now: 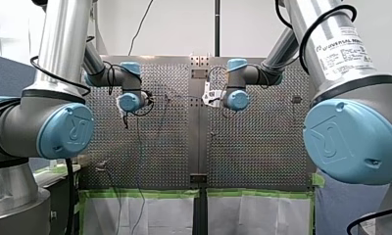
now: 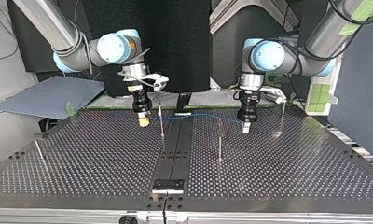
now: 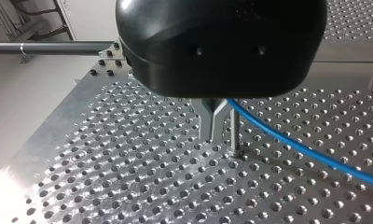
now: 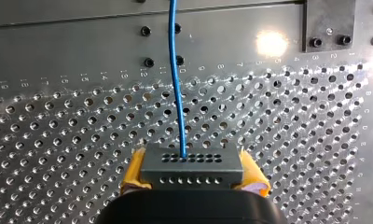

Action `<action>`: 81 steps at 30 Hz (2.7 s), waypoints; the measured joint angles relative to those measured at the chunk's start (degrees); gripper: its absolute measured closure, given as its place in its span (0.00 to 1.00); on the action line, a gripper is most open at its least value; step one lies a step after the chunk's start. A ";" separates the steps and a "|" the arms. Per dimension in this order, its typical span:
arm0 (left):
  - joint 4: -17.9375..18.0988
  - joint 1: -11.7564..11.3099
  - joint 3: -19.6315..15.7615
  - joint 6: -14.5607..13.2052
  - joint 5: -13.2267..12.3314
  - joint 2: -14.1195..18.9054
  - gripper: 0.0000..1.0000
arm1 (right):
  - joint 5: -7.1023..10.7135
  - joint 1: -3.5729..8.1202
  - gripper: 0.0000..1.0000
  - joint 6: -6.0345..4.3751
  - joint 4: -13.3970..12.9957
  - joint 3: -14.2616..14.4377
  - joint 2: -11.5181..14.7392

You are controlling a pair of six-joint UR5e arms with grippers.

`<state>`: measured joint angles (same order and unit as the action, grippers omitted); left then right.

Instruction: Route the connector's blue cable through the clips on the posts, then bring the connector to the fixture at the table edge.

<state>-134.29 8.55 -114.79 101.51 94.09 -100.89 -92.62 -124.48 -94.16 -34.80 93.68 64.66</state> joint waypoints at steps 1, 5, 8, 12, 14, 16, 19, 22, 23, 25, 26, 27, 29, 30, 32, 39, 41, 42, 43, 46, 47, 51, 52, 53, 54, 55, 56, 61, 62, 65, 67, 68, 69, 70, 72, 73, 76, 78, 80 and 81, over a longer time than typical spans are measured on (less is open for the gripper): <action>-0.03 0.00 0.01 0.00 -0.03 -0.08 0.98 | 0.08 0.02 1.00 0.10 0.07 0.00 0.00; 0.04 0.09 0.13 -0.10 -0.07 -1.05 0.98 | 0.27 0.05 1.00 0.46 0.28 -0.02 -0.01; 0.23 0.19 0.40 -0.21 -0.10 -1.80 0.98 | 0.31 0.07 1.00 0.66 0.33 -0.03 0.00; 0.07 0.23 1.31 -0.20 -0.15 -2.08 0.98 | 0.32 0.07 1.00 0.79 0.32 -0.03 -0.01; -0.07 0.23 1.77 -0.16 -0.17 -2.12 0.98 | 0.32 0.14 1.00 0.80 0.25 -0.03 -0.03; -0.14 0.24 2.00 -0.13 -0.18 -2.12 0.98 | 0.32 0.32 1.00 0.82 0.23 -0.03 -0.09; -0.18 0.24 2.20 -0.10 -0.28 -2.13 0.98 | 0.36 0.68 1.00 0.84 0.25 -0.03 -0.19; -0.19 0.17 2.28 -0.09 -0.37 -2.16 0.98 | 0.45 1.02 1.00 0.87 0.35 -0.02 -0.26; -0.19 0.14 2.29 -0.09 -0.40 -2.15 0.98 | 0.52 1.14 1.00 0.88 0.38 -0.03 -0.29; -0.19 0.11 2.31 -0.09 -0.49 -2.15 0.98 | 0.61 1.31 1.00 0.89 0.40 -0.03 -0.32; -0.19 0.10 2.34 -0.08 -0.60 -2.16 0.98 | 0.69 1.42 1.00 0.89 0.40 -0.03 -0.34; -0.22 0.10 2.36 -0.06 -0.70 -2.18 0.98 | 0.74 1.49 1.00 0.89 0.40 -0.03 -0.34; -0.33 0.10 2.55 -0.04 -1.02 -2.30 0.98 | 0.85 1.66 1.00 0.89 0.41 -0.03 -0.35; -0.50 0.11 2.73 -0.06 -1.16 -2.45 0.98 | 0.88 1.73 1.00 0.89 0.41 -0.04 -0.35; -1.12 0.20 3.38 -0.26 -1.56 -3.06 0.98 | 0.97 1.88 1.00 0.90 0.43 -0.09 -0.36; -2.41 0.29 5.43 -1.05 -1.69 -5.29 0.98 | 1.19 2.33 1.00 1.38 1.17 -0.91 -0.44; -2.56 0.22 6.04 -1.01 -1.65 -5.48 0.98 | 1.19 2.45 1.00 1.45 1.24 -1.04 -0.44; -2.62 0.22 6.28 -0.95 -1.66 -5.52 0.98 | 1.20 2.53 1.00 1.48 1.24 -1.09 -0.44; -2.67 0.21 6.50 -0.88 -1.66 -5.54 0.98 | 1.20 2.62 1.00 1.48 1.24 -1.12 -0.44; -2.82 0.19 7.07 -0.70 -1.70 -5.57 0.98 | 1.20 2.96 1.00 1.50 1.23 -1.21 -0.45; -2.91 0.18 7.23 -0.66 -1.72 -5.58 0.98 | 1.20 3.12 1.00 1.51 1.24 -1.28 -0.46; -3.13 0.12 7.62 -0.61 -1.95 -5.60 0.98 | 1.21 3.66 1.00 1.52 1.29 -1.56 -0.51; -3.17 0.11 7.68 -0.59 -2.05 -5.61 0.98 | 1.23 3.77 1.00 1.52 1.31 -1.63 -0.53; -3.22 0.10 7.75 -0.57 -2.23 -5.63 0.98 | 1.25 3.93 1.00 1.51 1.34 -1.75 -0.54; -3.26 0.10 7.79 -0.56 -2.38 -5.64 0.98 | 1.27 4.04 1.00 1.51 1.35 -1.85 -0.55; -3.31 0.10 7.84 -0.55 -2.52 -5.64 0.98 | 1.30 4.17 1.00 1.51 1.36 -1.94 -0.55; -3.36 0.10 7.90 -0.55 -2.66 -5.64 0.98 | 1.33 4.33 1.00 1.51 1.40 -2.07 -0.57; -3.57 0.08 8.13 -0.46 -3.03 -5.64 0.98 | 1.55 4.95 1.00 1.53 1.65 -2.41 -0.66; -3.58 0.08 8.15 -0.45 -3.05 -5.65 0.98 | 1.65 5.08 1.00 1.53 1.69 -2.44 -0.68; -3.61 0.08 8.15 -0.44 -3.08 -5.65 0.98 | 1.87 5.38 1.00 1.52 1.72 -2.46 -0.72; -3.64 0.07 8.13 -0.44 -3.08 -5.65 0.98 | 2.03 5.58 1.00 1.52 1.73 -2.48 -0.76; -3.69 0.06 8.13 -0.44 -3.08 -5.65 0.98 | 2.13 5.66 1.00 1.53 1.74 -2.48 -0.77; -3.71 0.05 8.14 -0.44 -3.09 -5.66 0.98 | 2.21 5.70 1.00 1.53 1.74 -2.48 -0.78; -3.71 0.03 8.13 -0.44 -3.08 -5.66 0.98 | 2.29 5.73 1.00 1.53 1.74 -2.49 -0.81; -3.74 0.01 8.13 -0.44 -3.06 -5.66 0.92 | 2.46 5.76 1.00 1.54 1.76 -2.49 -0.85; -3.76 0.01 8.12 -0.44 -3.00 -5.66 0.86 | 2.50 5.76 1.00 1.55 1.80 -2.49 -0.86; -3.79 0.01 8.12 -0.51 -2.31 -5.66 0.62 | 2.72 5.77 1.00 1.54 1.94 -2.49 -0.87; -4.08 0.06 8.10 -0.79 -1.46 -5.63 0.50 | 2.96 5.78 1.00 1.54 2.05 -2.48 -0.88; -4.73 0.22 8.10 -1.44 -0.48 -5.64 0.50 | 3.11 5.76 1.00 1.53 2.16 -2.48 -0.88; -5.02 0.30 8.10 -1.78 -0.05 -5.63 0.50 | 3.15 5.74 1.00 1.53 2.19 -2.48 -0.88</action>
<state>-139.31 8.85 -106.69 99.73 94.04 -106.52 -89.47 -118.74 -92.63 -32.61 91.20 63.78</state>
